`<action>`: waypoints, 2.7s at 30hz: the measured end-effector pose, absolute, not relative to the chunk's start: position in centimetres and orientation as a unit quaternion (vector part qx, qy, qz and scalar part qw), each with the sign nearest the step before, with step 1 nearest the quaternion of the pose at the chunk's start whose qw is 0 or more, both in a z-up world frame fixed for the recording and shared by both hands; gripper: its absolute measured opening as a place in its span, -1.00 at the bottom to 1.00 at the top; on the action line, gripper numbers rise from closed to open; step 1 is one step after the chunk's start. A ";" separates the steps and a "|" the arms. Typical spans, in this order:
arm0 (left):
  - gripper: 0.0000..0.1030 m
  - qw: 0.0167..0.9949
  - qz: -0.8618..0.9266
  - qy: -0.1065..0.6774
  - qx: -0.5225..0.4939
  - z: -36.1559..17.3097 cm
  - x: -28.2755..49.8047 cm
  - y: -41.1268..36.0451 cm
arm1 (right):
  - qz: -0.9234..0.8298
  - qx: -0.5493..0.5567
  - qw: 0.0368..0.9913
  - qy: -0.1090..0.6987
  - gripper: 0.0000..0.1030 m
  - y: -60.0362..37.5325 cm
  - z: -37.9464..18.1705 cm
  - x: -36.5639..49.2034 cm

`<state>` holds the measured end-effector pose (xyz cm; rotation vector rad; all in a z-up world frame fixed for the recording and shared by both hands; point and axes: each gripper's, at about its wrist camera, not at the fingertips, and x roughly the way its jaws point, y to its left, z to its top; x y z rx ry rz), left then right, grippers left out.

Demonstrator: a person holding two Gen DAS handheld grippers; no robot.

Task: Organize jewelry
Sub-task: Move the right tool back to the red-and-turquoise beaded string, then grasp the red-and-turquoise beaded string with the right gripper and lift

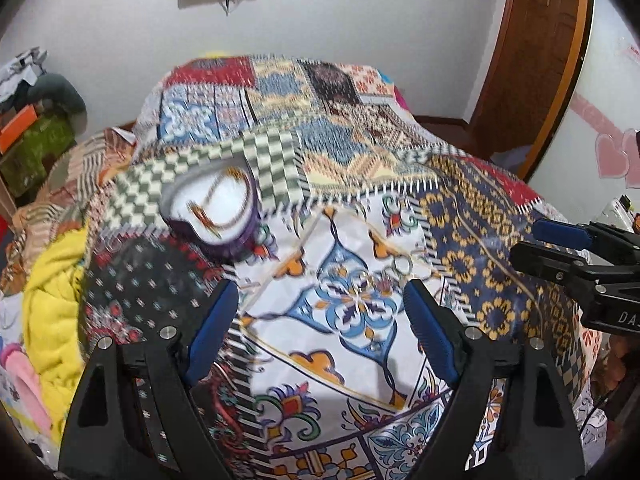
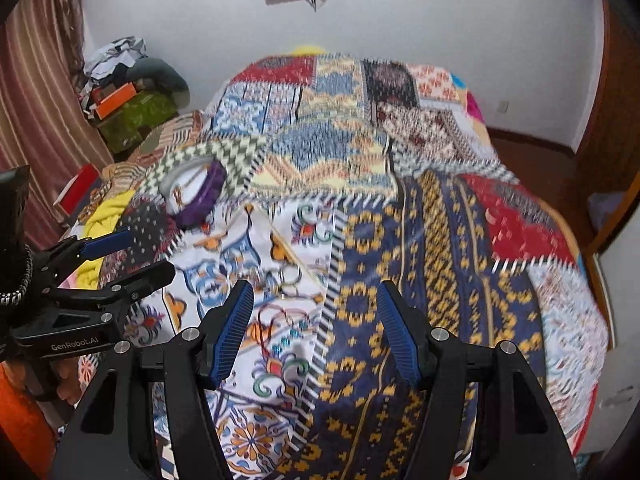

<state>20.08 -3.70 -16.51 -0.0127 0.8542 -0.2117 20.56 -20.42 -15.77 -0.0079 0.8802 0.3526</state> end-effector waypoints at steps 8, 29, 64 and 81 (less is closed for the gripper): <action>0.50 0.891 -0.117 0.438 -0.005 -18.8 19.7 -4.0 | 0.192 -0.004 0.870 0.453 0.16 -19.4 -18.6 20.2; 0.08 0.884 -0.110 0.453 -0.036 -20.1 19.9 -2.0 | 0.197 0.013 0.851 0.487 -0.51 -17.4 -23.1 21.6; -0.62 0.857 -0.133 0.495 -0.045 -22.7 26.7 -4.8 | 0.194 0.090 0.879 0.425 -0.86 -21.7 -19.6 23.1; -0.77 0.880 -0.125 0.457 -0.035 -20.2 24.9 -4.9 | 0.196 0.090 0.888 0.406 -0.86 -22.0 -17.7 22.6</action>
